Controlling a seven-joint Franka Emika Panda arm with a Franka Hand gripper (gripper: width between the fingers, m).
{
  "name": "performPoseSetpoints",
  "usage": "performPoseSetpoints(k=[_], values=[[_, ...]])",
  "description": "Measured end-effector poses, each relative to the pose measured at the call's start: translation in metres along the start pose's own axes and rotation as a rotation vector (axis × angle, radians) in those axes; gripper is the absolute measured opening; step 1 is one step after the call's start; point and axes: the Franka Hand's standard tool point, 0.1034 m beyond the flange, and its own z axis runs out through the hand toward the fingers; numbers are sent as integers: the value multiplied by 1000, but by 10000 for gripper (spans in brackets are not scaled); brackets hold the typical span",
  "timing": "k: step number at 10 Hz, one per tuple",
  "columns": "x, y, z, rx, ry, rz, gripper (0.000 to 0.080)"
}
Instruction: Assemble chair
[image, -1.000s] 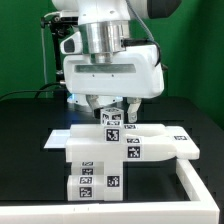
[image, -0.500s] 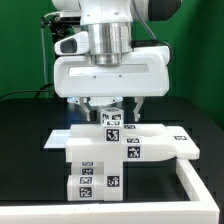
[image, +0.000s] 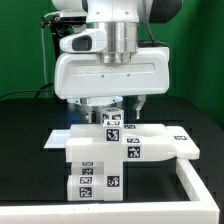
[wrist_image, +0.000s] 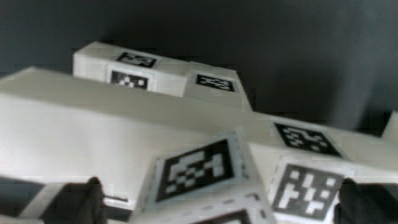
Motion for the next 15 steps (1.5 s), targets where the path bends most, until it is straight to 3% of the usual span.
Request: performPoseSetpoints(k=[3, 4, 5, 6, 7, 9, 15], values=[[-1, 2, 0, -3, -2, -175, 628], [-1, 2, 0, -3, -2, -208, 499], [-1, 2, 0, -2, -2, -200, 499], [-1, 2, 0, -2, -2, -197, 298], [-1, 2, 0, -2, -2, -171, 271], [-2, 2, 0, 1, -2, -87, 271], [-4, 0, 2, 32, 0, 544, 271]])
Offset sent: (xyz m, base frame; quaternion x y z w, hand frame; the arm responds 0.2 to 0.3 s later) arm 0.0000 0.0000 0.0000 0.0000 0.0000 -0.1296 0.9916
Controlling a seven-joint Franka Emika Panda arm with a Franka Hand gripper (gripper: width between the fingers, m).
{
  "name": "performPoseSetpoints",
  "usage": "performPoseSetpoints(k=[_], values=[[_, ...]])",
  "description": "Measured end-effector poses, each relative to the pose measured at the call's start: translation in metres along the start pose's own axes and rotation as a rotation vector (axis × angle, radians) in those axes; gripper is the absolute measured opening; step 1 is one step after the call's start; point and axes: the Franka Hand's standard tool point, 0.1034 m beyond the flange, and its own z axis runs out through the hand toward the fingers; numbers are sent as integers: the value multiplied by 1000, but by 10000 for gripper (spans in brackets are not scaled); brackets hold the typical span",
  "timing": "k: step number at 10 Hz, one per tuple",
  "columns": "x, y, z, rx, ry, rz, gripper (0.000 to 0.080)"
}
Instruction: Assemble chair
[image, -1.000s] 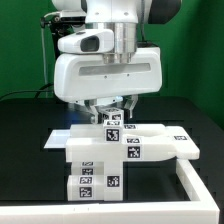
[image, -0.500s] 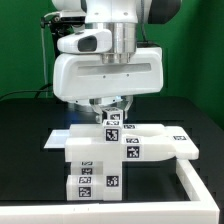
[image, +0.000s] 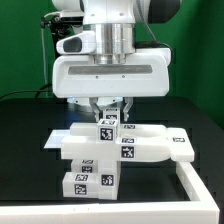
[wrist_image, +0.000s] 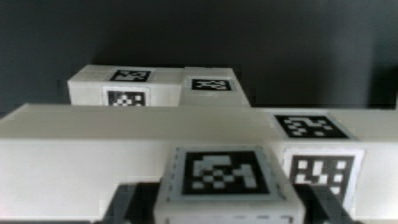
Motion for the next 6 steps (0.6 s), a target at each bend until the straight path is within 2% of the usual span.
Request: performPoseSetpoints(k=[6], values=[[0, -3, 0, 17, -6, 492, 271]])
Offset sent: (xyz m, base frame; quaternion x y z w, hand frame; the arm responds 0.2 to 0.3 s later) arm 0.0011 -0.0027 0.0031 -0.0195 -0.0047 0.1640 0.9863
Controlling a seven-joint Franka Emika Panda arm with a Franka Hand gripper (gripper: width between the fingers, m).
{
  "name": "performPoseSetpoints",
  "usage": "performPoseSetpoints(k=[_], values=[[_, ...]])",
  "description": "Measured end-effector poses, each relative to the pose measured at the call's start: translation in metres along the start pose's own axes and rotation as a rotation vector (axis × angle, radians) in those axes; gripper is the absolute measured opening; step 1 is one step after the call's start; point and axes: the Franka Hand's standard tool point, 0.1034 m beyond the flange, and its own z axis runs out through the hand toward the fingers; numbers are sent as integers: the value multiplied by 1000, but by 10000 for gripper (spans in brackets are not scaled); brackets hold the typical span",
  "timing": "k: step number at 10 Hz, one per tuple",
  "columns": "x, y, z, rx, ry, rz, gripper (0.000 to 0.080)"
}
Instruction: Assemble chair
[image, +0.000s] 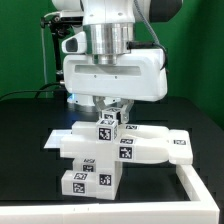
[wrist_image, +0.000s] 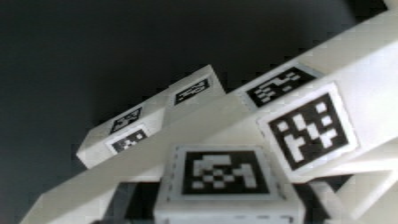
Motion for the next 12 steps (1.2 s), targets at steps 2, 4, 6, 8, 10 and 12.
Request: performPoseSetpoints(k=[2, 4, 6, 8, 10, 12], values=[[0, 0, 0, 2, -2, 0, 494], [0, 0, 0, 2, -2, -109, 598], [0, 0, 0, 2, -1, -338, 648], [0, 0, 0, -27, 10, -570, 649], [-1, -2, 0, -51, 14, -815, 649], [-2, -4, 0, -56, 16, -988, 649]])
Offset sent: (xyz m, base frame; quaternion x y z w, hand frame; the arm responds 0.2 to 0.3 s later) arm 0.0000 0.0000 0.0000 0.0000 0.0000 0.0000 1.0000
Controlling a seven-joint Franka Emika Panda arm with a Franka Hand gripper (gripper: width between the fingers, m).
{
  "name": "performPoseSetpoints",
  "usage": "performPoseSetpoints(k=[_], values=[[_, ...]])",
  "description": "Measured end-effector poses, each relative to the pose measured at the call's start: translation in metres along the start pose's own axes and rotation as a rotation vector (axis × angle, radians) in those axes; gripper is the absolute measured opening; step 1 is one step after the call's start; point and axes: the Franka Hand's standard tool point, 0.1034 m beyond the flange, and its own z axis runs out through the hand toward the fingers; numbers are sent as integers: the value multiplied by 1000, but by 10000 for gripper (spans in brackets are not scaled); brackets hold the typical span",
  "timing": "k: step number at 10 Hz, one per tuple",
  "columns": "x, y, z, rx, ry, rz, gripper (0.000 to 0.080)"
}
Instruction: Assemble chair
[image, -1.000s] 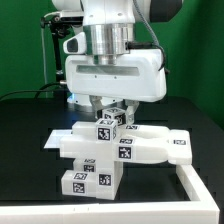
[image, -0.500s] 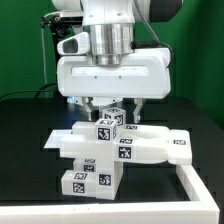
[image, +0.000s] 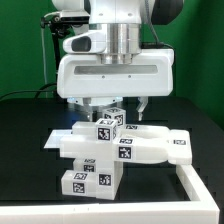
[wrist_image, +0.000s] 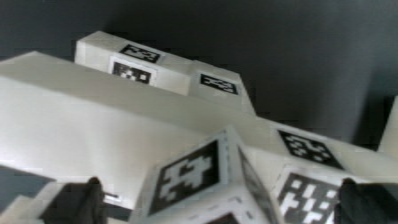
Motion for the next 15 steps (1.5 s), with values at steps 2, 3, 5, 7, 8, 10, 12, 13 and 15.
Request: performPoseSetpoints(k=[2, 3, 5, 7, 8, 10, 12, 13, 15], values=[[-1, 5, 0, -2, -1, -180, 649], [-1, 7, 0, -3, -3, -249, 649], [-1, 8, 0, -3, -4, -291, 536], [-1, 8, 0, -3, -4, -274, 389], [-1, 8, 0, -3, -4, -273, 268], [-1, 8, 0, -1, -3, -137, 268], [-2, 8, 1, 7, -1, 98, 268], [-2, 8, 1, 14, -1, 215, 268], [-2, 9, 1, 31, 10, 449, 268]])
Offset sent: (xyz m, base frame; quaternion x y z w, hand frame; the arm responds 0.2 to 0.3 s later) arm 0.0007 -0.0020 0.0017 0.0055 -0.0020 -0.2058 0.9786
